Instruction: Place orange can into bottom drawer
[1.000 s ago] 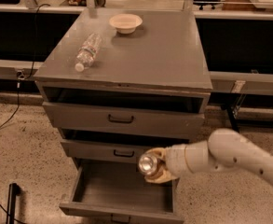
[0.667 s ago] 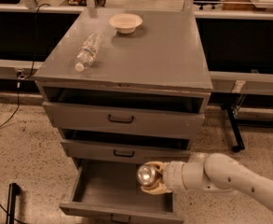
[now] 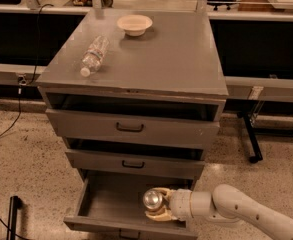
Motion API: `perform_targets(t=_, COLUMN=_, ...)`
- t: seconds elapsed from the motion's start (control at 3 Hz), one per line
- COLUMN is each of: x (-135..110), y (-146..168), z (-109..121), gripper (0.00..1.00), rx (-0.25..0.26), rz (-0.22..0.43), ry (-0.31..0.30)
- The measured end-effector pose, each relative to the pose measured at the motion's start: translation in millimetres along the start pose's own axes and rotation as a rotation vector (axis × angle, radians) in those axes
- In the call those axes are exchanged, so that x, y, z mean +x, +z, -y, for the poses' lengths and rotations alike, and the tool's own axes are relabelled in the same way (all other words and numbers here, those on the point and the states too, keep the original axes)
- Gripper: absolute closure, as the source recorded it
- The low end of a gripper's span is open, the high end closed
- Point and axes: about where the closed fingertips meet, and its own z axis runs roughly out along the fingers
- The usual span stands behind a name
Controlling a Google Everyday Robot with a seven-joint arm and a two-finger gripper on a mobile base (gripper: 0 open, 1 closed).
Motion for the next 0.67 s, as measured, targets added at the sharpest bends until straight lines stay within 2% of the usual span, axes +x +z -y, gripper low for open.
perform_targets(t=0.33, x=1, y=-3, z=14, gripper=1.0, rx=0.027, rz=-0.011, ry=-0.026)
perform_targets(t=0.67, x=29, y=10, z=56, gripper=1.0, rx=0.059, rz=0.01, ry=-0.058)
